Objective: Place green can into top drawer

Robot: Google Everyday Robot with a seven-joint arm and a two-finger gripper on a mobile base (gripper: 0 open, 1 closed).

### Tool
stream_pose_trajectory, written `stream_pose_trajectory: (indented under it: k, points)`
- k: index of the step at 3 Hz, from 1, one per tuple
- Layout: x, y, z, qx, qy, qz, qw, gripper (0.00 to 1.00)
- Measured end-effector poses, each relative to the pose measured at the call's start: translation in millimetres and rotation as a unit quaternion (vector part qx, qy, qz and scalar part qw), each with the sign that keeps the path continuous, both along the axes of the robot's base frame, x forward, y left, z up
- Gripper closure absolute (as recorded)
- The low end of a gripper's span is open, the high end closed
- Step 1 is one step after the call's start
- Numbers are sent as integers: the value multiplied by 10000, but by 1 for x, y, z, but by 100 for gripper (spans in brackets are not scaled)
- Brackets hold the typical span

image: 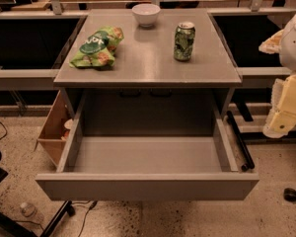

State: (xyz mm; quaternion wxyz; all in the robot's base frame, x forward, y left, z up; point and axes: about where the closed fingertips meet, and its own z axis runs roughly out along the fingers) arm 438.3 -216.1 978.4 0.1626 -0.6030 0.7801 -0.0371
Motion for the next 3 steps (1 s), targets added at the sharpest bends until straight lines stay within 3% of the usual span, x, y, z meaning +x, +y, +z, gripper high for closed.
stream_pose_trajectory:
  k: [1, 2, 3]
  points:
    - [0, 0, 0, 1, -1, 0, 10000, 0]
    - [33, -14, -2, 148, -384, -10, 9992, 0]
    - [90, -41, -2, 744, -945, -388, 9920, 0]
